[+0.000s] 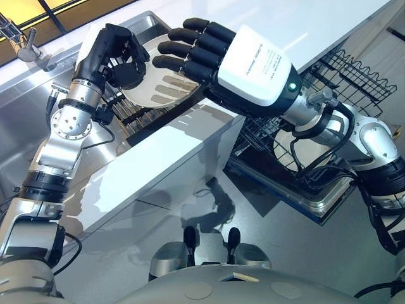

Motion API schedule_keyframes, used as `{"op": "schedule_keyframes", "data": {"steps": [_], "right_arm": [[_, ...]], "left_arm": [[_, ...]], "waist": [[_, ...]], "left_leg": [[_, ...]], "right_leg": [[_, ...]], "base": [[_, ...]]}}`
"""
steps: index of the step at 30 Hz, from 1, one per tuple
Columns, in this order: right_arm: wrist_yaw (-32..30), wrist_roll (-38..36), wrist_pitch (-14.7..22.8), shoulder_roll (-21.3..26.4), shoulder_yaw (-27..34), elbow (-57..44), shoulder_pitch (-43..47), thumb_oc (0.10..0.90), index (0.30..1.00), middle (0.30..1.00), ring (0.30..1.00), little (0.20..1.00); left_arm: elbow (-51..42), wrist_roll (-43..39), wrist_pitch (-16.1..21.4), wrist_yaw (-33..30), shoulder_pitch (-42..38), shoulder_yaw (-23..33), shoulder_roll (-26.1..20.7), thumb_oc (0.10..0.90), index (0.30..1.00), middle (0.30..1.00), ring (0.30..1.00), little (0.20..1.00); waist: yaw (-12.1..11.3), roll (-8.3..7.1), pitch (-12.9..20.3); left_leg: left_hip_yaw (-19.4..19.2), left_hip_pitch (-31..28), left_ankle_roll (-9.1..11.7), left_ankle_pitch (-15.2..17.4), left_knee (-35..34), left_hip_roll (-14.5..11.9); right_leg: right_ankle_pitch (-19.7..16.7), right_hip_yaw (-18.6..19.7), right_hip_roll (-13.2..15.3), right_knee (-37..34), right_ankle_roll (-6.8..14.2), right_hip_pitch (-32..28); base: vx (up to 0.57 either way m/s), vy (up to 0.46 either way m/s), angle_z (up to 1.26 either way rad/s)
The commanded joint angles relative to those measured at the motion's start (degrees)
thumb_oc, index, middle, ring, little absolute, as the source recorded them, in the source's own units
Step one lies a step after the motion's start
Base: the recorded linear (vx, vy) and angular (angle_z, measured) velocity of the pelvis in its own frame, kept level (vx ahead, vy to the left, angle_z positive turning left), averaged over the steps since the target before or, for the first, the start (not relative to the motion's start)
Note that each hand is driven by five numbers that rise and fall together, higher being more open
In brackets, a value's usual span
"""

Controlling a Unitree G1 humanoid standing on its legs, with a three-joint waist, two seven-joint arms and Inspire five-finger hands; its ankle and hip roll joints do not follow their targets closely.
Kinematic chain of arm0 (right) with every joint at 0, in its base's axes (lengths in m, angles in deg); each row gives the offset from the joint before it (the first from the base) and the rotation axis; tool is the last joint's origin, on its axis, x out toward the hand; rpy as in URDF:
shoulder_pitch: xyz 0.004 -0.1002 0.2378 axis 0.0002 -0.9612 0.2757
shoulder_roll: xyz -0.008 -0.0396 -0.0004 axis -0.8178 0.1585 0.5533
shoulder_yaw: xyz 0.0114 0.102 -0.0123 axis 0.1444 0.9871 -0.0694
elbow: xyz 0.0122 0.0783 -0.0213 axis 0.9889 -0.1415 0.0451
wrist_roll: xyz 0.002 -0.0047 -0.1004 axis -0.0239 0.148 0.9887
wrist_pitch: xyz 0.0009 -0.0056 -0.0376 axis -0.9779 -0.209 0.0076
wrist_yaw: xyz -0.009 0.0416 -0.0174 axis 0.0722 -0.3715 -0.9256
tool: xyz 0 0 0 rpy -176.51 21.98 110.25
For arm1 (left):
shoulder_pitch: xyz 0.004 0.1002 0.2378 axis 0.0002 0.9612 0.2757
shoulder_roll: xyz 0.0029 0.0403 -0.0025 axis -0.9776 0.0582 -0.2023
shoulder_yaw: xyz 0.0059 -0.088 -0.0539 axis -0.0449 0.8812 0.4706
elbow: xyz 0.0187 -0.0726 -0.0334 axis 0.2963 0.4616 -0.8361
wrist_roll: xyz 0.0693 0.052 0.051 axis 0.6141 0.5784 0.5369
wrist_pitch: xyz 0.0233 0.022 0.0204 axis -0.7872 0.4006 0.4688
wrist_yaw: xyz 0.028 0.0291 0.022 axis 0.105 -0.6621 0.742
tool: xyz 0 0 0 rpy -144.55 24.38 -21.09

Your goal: Pick up plates and place into dishwasher.

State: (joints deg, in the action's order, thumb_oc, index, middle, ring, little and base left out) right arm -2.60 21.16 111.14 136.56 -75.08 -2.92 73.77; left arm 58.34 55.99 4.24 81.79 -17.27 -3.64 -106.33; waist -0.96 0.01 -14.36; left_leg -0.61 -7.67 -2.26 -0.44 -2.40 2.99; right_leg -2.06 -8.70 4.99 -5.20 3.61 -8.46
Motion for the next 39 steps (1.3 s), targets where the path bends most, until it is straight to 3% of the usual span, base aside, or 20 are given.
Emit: {"op": "schedule_keyframes", "data": {"steps": [1,6,11,12,14,16,17,26,37,38,39], "right_arm": [[-1.2,-8.4,-2.7,-3.8,-1.6,1.4,4.1,0.8,0.9,0.9,0.9,0.9],[0.0,-9.3,-4.2,-5.3,-3.0,2.1,4.8,0.8,0.9,0.9,0.9,0.9],[-0.2,-9.7,-6.1,-7.1,-4.0,3.2,5.1,0.8,0.9,0.9,0.9,0.9],[-0.8,-9.1,-6.3,-7.6,-3.9,3.4,4.9,0.712,0.825,0.825,0.825,0.812],[-1.8,-9.1,-7.2,-8.2,-3.9,3.4,4.6,0.405,0.561,0.561,0.561,0.505],[-3.0,-8.6,-7.8,-9.0,-4.0,3.8,4.6,0.361,0.524,0.524,0.524,0.461],[-3.4,-8.5,-8.0,-9.2,-4.0,3.9,4.6,0.1,0.3,0.3,0.3,0.2],[-4.5,-7.9,-10.1,-10.2,-4.0,5.0,3.8,0.1,0.3,0.3,0.3,0.2],[-1.2,-7.4,-10.4,-5.7,-2.7,5.9,2.6,0.1,0.3,0.3,0.3,0.2],[-1.1,-7.0,-10.2,-5.0,-2.0,5.9,2.1,0.1,0.3,0.3,0.3,0.2],[-1.3,-6.8,-10.0,-4.5,-1.6,5.9,1.8,0.1,0.3,0.3,0.3,0.2]], "left_arm": [[1.1,-3.6,3.6,-2.1,-7.4,-1.4,1.3,0.1,0.3,0.3,0.3,0.2],[0.8,-4.5,3.6,-1.6,-8.0,-2.1,2.2,0.1,0.3,0.3,0.3,0.2],[0.2,-10.2,2.3,2.2,-8.1,-3.0,4.1,0.1,0.3,0.3,0.3,0.2],[-0.3,-13.3,1.1,4.3,-7.9,-3.1,4.7,0.1,0.3,0.3,0.3,0.2],[-1.3,-17.8,-1.4,7.9,-7.2,-3.4,6.5,0.1,0.3,0.3,0.3,0.2],[-1.6,-21.9,-3.4,10.4,-6.9,-3.9,8.0,0.1,0.3,0.3,0.3,0.2],[-1.8,-23.5,-3.9,11.5,-6.6,-4.1,8.6,0.1,0.3,0.3,0.3,0.2],[-5.1,-35.6,-7.0,17.7,-5.1,-5.4,12.8,0.1,0.3,0.3,0.3,0.2],[-5.6,-31.5,-5.9,14.9,-4.3,-3.2,10.7,0.1,0.3,0.3,0.3,0.2],[-5.8,-30.9,-5.8,14.0,-3.9,-2.5,10.2,0.166,0.356,0.356,0.356,0.266],[-5.8,-30.7,-5.5,13.8,-3.7,-1.9,9.8,0.8,0.9,0.9,0.9,0.9]], "waist": [[-0.7,1.15,11.9],[-0.9,1.13,11.9],[-1.0,1.29,11.6],[-1.0,1.32,11.6],[-1.1,1.39,11.6],[-1.1,1.47,11.5],[-1.1,1.53,11.5],[-0.9,2.01,11.5],[-0.6,2.19,11.5],[-0.7,2.18,11.5],[-0.7,2.15,11.5]], "left_leg": [[0.2,1.0,1.0,4.6,0.1,1.2],[0.4,1.1,1.1,4.5,0.0,1.2],[0.6,1.5,1.2,3.9,0.2,1.1],[0.7,1.5,1.2,3.9,0.2,1.1],[0.9,1.1,1.2,4.2,0.1,1.1],[1.0,1.1,1.2,4.3,0.3,1.1],[1.0,1.1,1.2,4.3,0.3,1.1],[1.3,0.9,1.1,4.1,0.0,1.2],[2.6,1.2,0.8,3.2,-0.5,1.2],[2.8,1.2,0.7,3.1,-0.6,1.3],[2.8,1.1,0.7,3.1,-0.7,1.3]], "right_leg": [[9.4,-0.9,-5.7,6.2,-1.3,2.0],[9.3,-1.1,-5.7,5.8,-1.5,1.8],[8.9,-1.2,-5.7,5.7,-1.6,2.0],[8.9,-1.3,-5.7,5.7,-1.5,2.0],[9.2,-1.2,-5.7,5.6,-1.5,1.7],[9.2,-1.1,-5.7,5.6,-1.5,1.6],[9.2,-1.1,-5.7,5.6,-1.5,1.6],[9.2,-1.3,-5.7,5.6,-1.5,1.4],[9.8,-0.6,-5.9,7.2,-1.8,2.1],[9.8,-0.6,-6.0,7.4,-1.8,2.1],[9.9,-0.7,-6.0,7.5,-1.8,2.0]], "base": [[0.0,0.0,0.0],[0.0,0.0,0.0],[-0.01,-0.003,0.01],[-0.03,-0.012,0.07],[0.03,-0.016,0.07],[0.02,-0.008,0.05],[0.01,-0.003,0.03],[0.0,0.0,0.0],[-0.01,0.001,0.07],[-0.01,-0.004,0.06],[0.0,-0.006,0.05]]}}
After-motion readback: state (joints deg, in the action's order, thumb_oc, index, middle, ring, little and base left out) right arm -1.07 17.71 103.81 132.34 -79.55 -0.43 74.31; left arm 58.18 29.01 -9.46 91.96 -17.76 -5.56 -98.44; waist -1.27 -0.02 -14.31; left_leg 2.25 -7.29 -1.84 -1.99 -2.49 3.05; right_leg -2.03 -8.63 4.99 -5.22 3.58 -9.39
